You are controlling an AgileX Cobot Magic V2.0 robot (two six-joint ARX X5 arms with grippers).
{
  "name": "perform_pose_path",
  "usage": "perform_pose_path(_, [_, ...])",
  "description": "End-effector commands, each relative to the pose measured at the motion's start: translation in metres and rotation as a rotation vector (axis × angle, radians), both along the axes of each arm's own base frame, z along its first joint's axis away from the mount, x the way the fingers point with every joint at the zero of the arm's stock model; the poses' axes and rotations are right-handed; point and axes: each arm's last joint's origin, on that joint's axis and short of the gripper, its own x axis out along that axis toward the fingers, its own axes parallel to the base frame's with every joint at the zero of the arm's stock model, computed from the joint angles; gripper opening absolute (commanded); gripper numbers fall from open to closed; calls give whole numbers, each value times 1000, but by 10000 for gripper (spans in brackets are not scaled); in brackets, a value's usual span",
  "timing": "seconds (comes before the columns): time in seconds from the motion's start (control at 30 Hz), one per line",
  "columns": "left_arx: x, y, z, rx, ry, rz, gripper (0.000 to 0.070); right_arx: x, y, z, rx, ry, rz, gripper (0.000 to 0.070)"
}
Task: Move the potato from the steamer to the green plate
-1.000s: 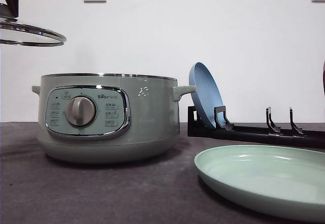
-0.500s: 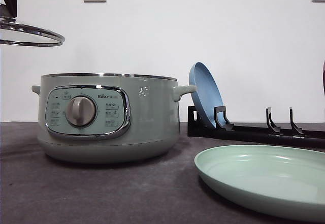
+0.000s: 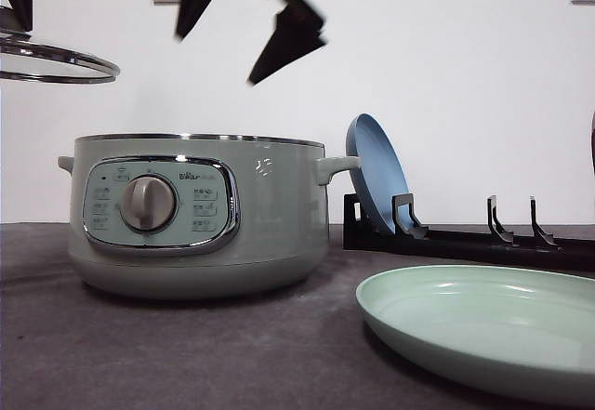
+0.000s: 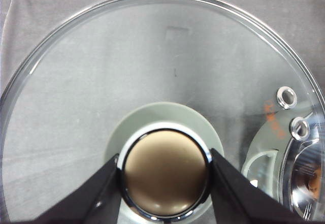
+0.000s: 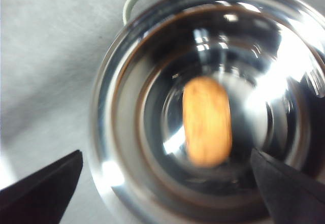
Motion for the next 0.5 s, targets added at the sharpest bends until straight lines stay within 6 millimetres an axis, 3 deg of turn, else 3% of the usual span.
perform_pose_path(0.0, [-7,0,19,1,-92,4,0,5,15,-9,-19,-45,48,672])
perform_pose_path(0.2, [-7,0,19,-7,-92,-1,0,15,41,-45,-93,-92,97,672])
perform_pose_path(0.47, [-7,0,19,-10,-91,1,0,31,54,-82,-131,-77,98,672])
